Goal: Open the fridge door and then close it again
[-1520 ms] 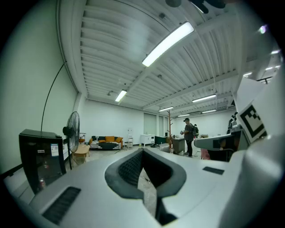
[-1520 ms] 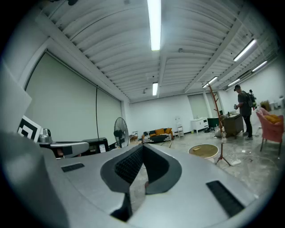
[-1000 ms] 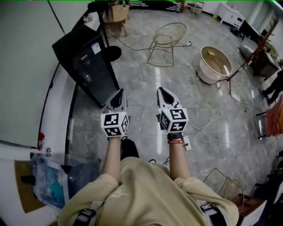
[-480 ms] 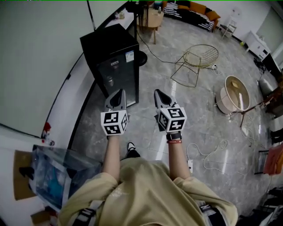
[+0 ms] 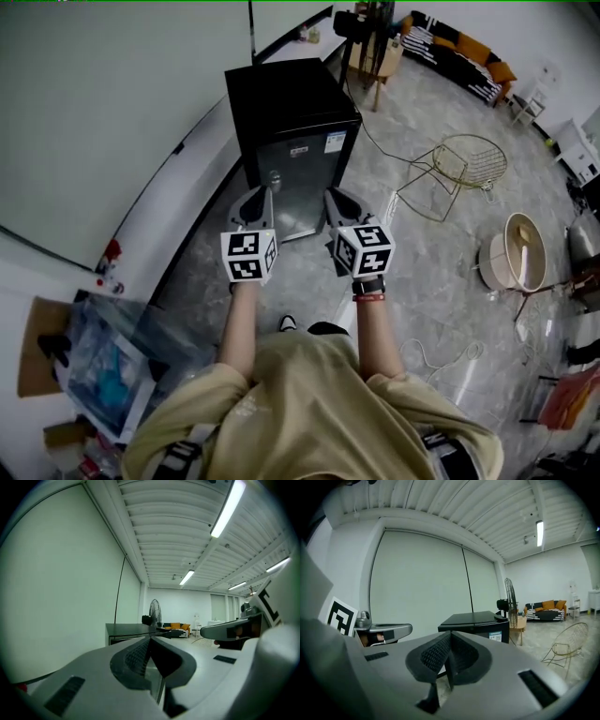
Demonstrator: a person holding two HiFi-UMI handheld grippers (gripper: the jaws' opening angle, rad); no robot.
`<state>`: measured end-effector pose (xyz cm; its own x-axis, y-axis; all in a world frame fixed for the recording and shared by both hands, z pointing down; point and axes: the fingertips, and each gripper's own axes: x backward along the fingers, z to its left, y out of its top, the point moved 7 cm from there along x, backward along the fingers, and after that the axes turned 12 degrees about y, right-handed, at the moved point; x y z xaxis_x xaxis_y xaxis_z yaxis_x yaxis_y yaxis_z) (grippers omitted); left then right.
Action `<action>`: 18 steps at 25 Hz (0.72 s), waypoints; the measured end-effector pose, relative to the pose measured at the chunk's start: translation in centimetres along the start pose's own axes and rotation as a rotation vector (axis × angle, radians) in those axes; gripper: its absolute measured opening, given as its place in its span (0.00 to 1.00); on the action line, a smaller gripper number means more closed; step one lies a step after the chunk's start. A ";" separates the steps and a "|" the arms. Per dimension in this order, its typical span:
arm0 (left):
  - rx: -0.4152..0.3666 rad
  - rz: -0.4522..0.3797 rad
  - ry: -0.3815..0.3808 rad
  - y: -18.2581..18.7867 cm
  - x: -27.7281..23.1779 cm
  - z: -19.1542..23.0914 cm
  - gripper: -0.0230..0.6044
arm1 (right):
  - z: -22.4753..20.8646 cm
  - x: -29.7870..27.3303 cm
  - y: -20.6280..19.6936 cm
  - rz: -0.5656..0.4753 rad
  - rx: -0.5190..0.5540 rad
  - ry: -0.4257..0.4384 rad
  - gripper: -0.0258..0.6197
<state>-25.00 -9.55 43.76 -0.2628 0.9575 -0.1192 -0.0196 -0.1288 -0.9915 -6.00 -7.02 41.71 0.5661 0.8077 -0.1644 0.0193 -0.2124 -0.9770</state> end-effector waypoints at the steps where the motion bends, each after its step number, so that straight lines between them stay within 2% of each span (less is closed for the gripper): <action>1: 0.002 0.004 0.014 0.0 -0.4 0.7 0.06 | 0.0 -1.0 0.1 0.004 0.000 0.013 0.07; 9: 0.062 0.029 0.094 -1.4 -4.2 4.9 0.06 | -1.8 -8.4 0.6 0.048 0.015 0.120 0.07; 18: 0.035 0.087 0.185 -3.4 -9.8 8.4 0.06 | -5.2 -16.3 2.4 0.130 0.089 0.276 0.08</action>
<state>-30.43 -20.70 48.74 -0.0834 0.9730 -0.2153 -0.0384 -0.2190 -0.9750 -10.86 -23.57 42.78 0.7615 0.5946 -0.2580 -0.1333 -0.2458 -0.9601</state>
